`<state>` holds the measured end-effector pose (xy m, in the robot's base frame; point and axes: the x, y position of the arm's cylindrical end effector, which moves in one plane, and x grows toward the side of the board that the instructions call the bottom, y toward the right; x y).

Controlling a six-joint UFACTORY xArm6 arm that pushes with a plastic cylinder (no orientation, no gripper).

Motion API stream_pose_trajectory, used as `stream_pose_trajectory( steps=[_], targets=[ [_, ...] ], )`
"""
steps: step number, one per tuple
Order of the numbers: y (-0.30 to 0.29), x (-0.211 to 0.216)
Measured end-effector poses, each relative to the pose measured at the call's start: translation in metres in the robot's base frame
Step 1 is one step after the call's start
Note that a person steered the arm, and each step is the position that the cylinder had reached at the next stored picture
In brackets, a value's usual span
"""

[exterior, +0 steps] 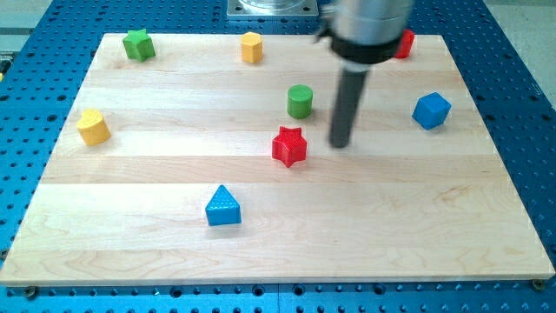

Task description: Push the triangle at the left bottom of the board

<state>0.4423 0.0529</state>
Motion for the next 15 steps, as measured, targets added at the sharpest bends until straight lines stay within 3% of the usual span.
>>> stream_pose_trajectory(
  steps=[3,4,5,7,9,15],
  targets=[
    [-0.022,0.005],
    [-0.022,0.053],
    [-0.049,0.108],
    [-0.173,0.111],
    [-0.245,0.126],
    [-0.228,0.117]
  ],
)
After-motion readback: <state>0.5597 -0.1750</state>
